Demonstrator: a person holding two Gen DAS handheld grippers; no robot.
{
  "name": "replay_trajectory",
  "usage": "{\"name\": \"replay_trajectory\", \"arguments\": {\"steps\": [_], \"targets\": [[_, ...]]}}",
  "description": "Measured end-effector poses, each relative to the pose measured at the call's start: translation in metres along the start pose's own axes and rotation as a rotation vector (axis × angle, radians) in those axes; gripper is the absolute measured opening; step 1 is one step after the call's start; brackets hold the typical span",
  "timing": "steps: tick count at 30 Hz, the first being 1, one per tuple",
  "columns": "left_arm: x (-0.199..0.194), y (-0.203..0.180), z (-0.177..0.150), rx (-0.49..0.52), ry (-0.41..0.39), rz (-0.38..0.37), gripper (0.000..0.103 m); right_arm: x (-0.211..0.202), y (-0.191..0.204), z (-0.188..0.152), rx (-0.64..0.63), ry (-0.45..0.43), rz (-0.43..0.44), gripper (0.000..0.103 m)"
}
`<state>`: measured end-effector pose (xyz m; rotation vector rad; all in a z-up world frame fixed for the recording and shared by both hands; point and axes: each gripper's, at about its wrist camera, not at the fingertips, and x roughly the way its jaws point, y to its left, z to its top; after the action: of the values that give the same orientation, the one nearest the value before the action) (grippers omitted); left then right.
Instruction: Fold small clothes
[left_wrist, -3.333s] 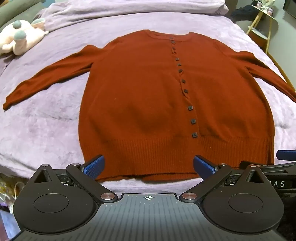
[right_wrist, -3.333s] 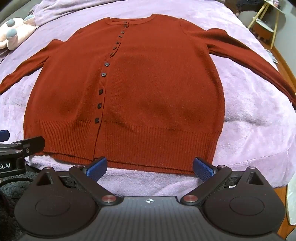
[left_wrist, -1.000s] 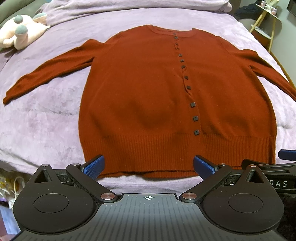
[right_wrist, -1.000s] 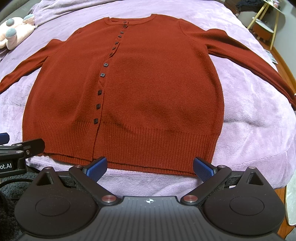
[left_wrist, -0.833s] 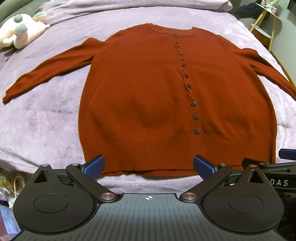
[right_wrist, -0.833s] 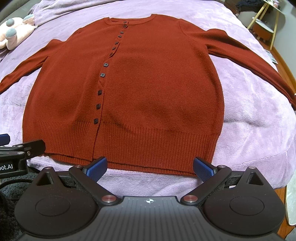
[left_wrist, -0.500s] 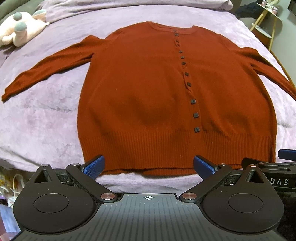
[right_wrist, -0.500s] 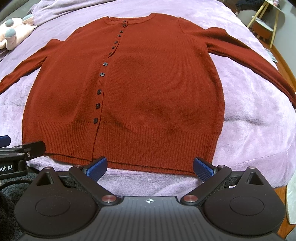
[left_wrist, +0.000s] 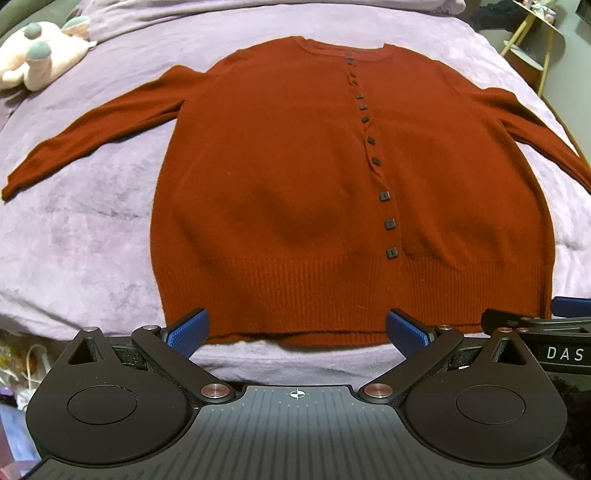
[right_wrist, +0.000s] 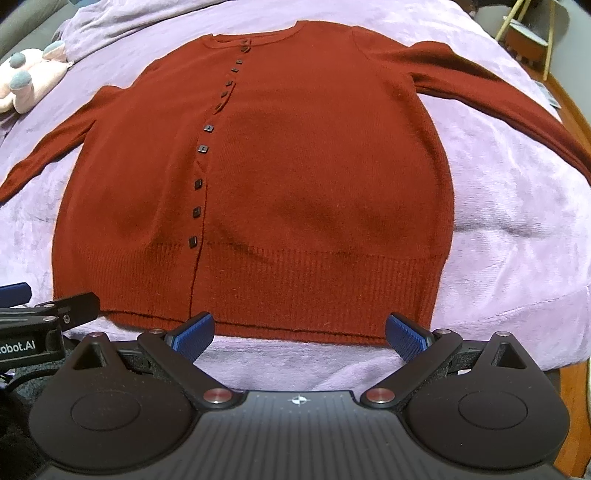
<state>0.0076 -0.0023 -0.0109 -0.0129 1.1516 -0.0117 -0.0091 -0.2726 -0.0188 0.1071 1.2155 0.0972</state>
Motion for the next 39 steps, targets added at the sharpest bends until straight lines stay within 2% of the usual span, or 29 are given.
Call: {"name": "replay_trajectory", "arguments": {"steps": [4, 6, 9, 11, 12, 13, 16, 20, 23, 25, 28, 30, 31, 35, 39], "targets": [[-0.001, 0.003, 0.004, -0.021, -0.014, -0.042, 0.103, -0.001, -0.016, 0.004, 0.067, -0.017, 0.105, 0.099], [-0.002, 0.005, 0.006, -0.031, -0.028, -0.078, 0.103, -0.004, -0.029, 0.007, 0.125, -0.07, 0.175, 0.099], [-0.006, 0.009, 0.013, -0.046, -0.064, -0.146, 0.103, -0.014, -0.066, 0.01, 0.235, -0.265, 0.3, 0.099], [-0.009, 0.011, 0.018, -0.059, -0.102, -0.171, 0.103, -0.019, -0.102, 0.01, 0.331, -0.463, 0.358, 0.099], [-0.011, 0.012, 0.022, -0.067, -0.123, -0.174, 0.103, -0.018, -0.122, 0.013, 0.378, -0.524, 0.369, 0.099], [-0.012, 0.012, 0.024, -0.072, -0.133, -0.173, 0.103, -0.015, -0.141, 0.019, 0.417, -0.537, 0.373, 0.099], [-0.014, 0.013, 0.032, -0.087, -0.171, -0.186, 0.103, -0.004, -0.213, 0.03, 0.646, -0.579, 0.325, 0.099], [-0.008, 0.018, 0.036, -0.138, -0.188, -0.244, 0.103, 0.012, -0.304, 0.027, 0.936, -0.682, 0.26, 0.097], [-0.003, 0.018, 0.038, -0.161, -0.18, -0.253, 0.103, 0.03, -0.348, 0.017, 1.107, -0.716, 0.244, 0.075], [0.001, 0.018, 0.041, -0.172, -0.172, -0.258, 0.103, 0.049, -0.367, 0.014, 1.187, -0.701, 0.26, 0.055], [0.005, 0.018, 0.045, -0.205, -0.153, -0.285, 0.103, 0.071, -0.386, 0.011, 1.295, -0.7, 0.26, 0.043], [0.007, 0.019, 0.047, -0.226, -0.145, -0.302, 0.103, 0.08, -0.393, 0.013, 1.349, -0.722, 0.256, 0.032], [0.009, 0.019, 0.048, -0.239, -0.14, -0.304, 0.103, 0.084, -0.397, 0.013, 1.359, -0.732, 0.254, 0.03], [0.015, 0.019, 0.051, -0.252, -0.126, -0.297, 0.103, 0.091, -0.404, 0.023, 1.354, -0.759, 0.247, 0.03], [0.018, 0.021, 0.052, -0.265, -0.11, -0.302, 0.103, 0.081, -0.415, 0.033, 1.284, -0.752, 0.201, 0.029]]}}
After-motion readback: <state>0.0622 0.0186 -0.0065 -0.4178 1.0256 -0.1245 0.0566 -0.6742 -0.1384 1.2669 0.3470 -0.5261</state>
